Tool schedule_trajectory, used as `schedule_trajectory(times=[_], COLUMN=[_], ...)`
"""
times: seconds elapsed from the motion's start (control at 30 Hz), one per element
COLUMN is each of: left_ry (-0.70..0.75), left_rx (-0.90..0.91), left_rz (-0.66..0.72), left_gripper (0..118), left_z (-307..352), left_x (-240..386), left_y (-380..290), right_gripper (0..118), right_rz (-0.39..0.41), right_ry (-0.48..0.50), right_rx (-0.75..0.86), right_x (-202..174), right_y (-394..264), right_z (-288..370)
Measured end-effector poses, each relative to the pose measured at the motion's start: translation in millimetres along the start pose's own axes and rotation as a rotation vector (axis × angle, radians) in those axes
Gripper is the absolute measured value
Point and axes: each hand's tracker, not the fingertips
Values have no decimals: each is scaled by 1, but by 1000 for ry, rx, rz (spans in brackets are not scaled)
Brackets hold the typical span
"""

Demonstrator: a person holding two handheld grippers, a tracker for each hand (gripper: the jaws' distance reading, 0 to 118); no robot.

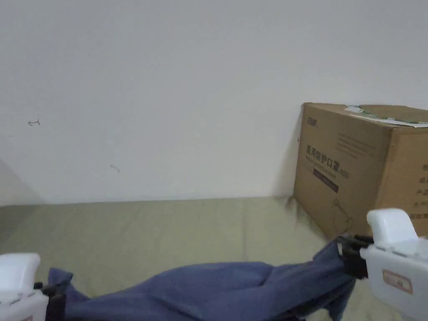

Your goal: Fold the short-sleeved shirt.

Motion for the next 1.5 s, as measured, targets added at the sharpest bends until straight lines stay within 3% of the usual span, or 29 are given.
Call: schedule_trajectory(times=[0.1,0.23,0.37,0.5,0.63,0.7,0.73,0.77,0.83,0.87,0.9,0.97,1.17,1.23,1.27,1.3,1.33,1.37,1.4,1.43,1.5], left_ry=[-70,-14,44,120,123,132,153,150,143,139,140,87,85,80,67,65,86,102,114,127,108], left_rx=[-26,40,37,-134,-321,-402,-460,-487,-510,-513,-510,-411,-237,-161,-136,-79,-9,49,72,67,65], left_rz=[96,104,128,42,80,68,45,48,77,103,123,161,211,200,185,176,152,126,99,71,80], left_gripper=[7,7,7,6,6,9,14,27,91,110,117,116,116,116,116,113,101,77,28,0,0], left_z=[23,68,81,36,-37,-70,-82,-92,-100,-97,-94,-77,-10,22,36,48,63,75,77,82,85], left_x=[-13,-20,-26,-31,-36,-39,-38,-40,-43,-42,-44,-49,-50,-41,-36,-32,-26,-21,-17,-13,-15], left_y=[-58,-93,-88,-89,-111,-124,-134,-140,-148,-152,-154,-150,-122,-114,-112,-114,-115,-118,-118,-118,-112], right_gripper=[0,0,0,0,1,1,2,4,36,59,88,109,111,111,108,98,81,52,4,0,0], right_rz=[-95,-82,-104,-46,-198,-272,-274,-264,-211,-207,-206,-225,-238,-277,-297,-304,-303,-289,-274,-256,-279], right_ry=[31,24,-2,-22,9,-40,-41,-68,-79,-67,-61,-40,-41,41,100,153,189,199,200,187,229], right_rx=[-29,-51,-54,-209,-472,-564,-607,-634,-656,-657,-664,-647,-461,-314,-227,-154,-82,-40,-13,28,34], right_x=[-3,-8,-9,-5,8,14,14,13,9,7,6,4,-3,-12,-17,-22,-29,-37,-43,-50,-58], right_y=[-72,-105,-109,-112,-146,-167,-176,-183,-191,-192,-192,-190,-160,-144,-138,-134,-129,-126,-123,-116,-108], right_z=[41,103,122,79,-12,-47,-62,-73,-81,-83,-83,-71,-16,20,39,54,70,80,86,93,93])
